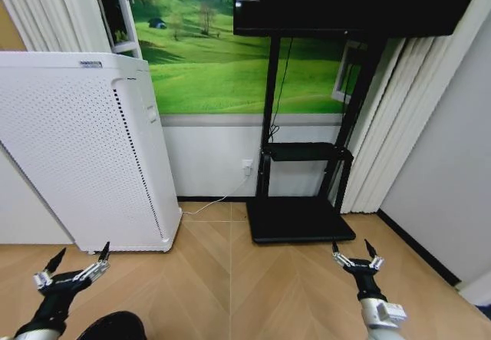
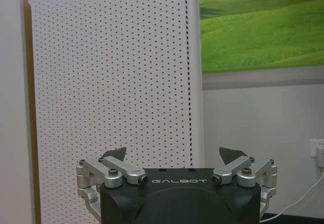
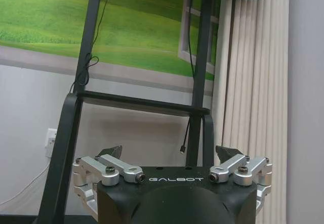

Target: Pick up the trash bin and place the garbage on the floor into it.

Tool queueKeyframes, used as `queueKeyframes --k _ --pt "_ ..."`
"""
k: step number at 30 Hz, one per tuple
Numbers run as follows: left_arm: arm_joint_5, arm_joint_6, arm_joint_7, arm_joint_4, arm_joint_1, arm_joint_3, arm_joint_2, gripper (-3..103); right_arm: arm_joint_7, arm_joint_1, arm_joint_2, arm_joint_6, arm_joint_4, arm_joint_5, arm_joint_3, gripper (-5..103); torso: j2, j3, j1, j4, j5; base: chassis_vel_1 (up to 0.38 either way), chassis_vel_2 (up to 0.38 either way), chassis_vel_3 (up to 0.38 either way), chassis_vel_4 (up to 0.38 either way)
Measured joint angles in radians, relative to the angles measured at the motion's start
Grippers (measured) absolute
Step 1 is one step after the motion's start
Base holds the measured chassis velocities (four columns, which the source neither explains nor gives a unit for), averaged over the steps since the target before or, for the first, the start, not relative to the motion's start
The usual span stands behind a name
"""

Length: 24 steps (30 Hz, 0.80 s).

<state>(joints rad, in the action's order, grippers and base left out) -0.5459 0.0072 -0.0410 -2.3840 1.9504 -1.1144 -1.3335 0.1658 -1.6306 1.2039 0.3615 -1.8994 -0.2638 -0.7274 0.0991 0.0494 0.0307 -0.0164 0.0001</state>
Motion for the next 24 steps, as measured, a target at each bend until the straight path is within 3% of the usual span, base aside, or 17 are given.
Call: queueKeyframes --k 4,16,24 --pt "0.0 0.029 -0.045 -0.016 -0.004 -0.012 0.004 100 0.004 -0.002 0.006 0.001 0.0 0.003 -0.003 100 0.0 0.0 0.0 0.0003 -0.0001 0.0 0.0 0.0 0.0" --pt "0.015 0.024 -0.049 -0.016 -0.003 -0.012 -0.006 100 0.009 -0.006 0.017 -0.002 -0.007 0.018 -0.001 100 0.0 0.0 0.0 0.0002 -0.0001 0.003 0.003 -0.006 -0.004" --pt "0.015 0.021 -0.048 -0.014 -0.002 -0.012 -0.002 100 0.013 -0.008 0.021 -0.002 -0.005 0.021 0.001 100 0.0 0.0 0.0 0.0003 -0.0001 0.123 0.116 -0.116 -0.112"
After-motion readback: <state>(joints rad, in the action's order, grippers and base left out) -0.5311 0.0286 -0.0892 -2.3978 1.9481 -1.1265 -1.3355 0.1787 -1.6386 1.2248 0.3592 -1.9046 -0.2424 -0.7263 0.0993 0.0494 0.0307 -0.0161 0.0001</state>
